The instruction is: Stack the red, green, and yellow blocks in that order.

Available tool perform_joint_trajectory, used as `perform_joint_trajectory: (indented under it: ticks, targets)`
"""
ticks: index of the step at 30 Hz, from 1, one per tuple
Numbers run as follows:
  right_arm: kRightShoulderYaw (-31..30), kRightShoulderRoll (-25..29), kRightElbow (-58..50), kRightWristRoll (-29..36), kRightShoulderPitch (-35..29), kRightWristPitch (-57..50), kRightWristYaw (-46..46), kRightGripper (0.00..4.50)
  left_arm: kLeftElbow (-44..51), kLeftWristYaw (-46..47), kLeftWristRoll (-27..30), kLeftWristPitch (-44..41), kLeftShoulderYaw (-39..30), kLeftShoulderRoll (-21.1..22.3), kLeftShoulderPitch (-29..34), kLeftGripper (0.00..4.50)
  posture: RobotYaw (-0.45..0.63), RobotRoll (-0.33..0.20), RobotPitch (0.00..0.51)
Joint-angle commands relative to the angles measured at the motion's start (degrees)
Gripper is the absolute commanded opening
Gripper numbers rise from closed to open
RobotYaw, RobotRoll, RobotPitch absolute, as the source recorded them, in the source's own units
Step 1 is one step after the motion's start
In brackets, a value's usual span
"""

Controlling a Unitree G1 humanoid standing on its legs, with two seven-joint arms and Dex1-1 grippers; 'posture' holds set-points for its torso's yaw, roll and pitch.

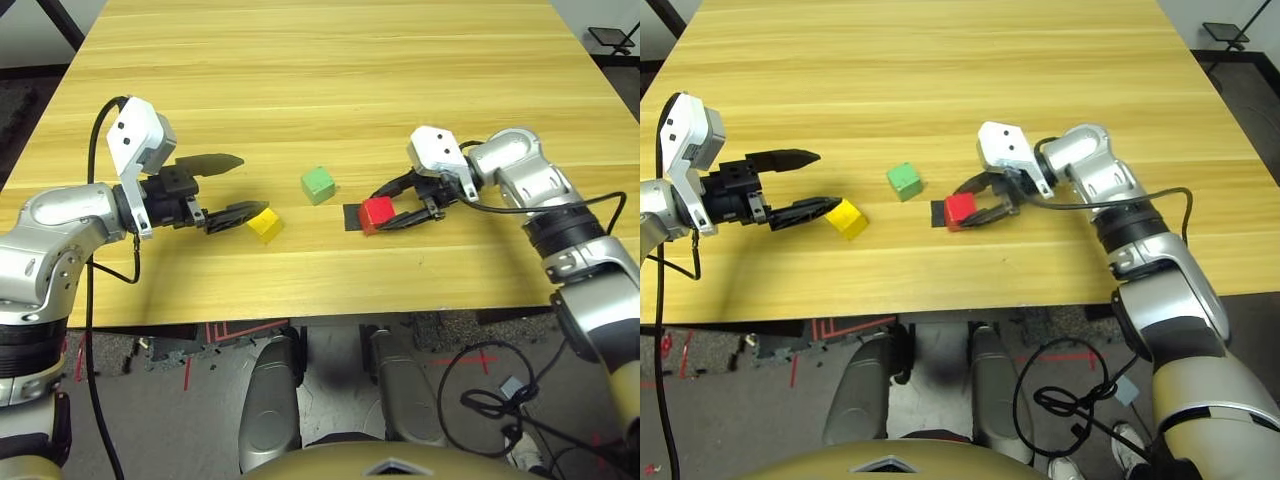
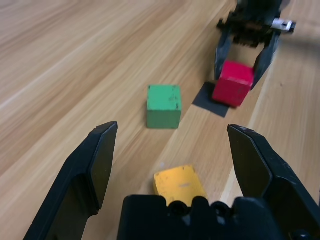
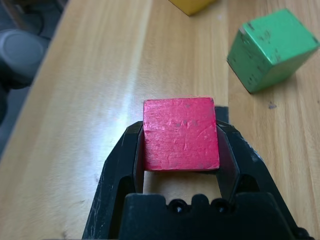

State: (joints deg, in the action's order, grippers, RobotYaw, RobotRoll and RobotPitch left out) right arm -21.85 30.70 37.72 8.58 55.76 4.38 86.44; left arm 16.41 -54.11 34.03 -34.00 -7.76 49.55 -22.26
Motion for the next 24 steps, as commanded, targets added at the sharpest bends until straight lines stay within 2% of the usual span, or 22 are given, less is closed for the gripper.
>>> perform_joint_trajectory:
  ticks: [1,10,24]
  targets:
    - [1.4,-1.3,4.2,-2.5,1.7,2.5,-1.5,2.05,2.1,1.1,0.0,-1.5,0.4,-0.3,0.4,4.5,0.33,-0.043,0.237]
    - [3.0,-4.0,9.6,-4.9,3.7,5.2,-1.7,2.05,4.5,2.9,0.7,-3.3,-1.0,-0.4,2.0,4.5,0.35,-0.044,0.247]
    - [4.1,-5.1,5.7,-5.0,1.9,0.3,-0.2,2.05,5.0,4.4,1.1,-4.1,-0.7,-1.2,1.9,4.5,0.35,-0.051,0.261]
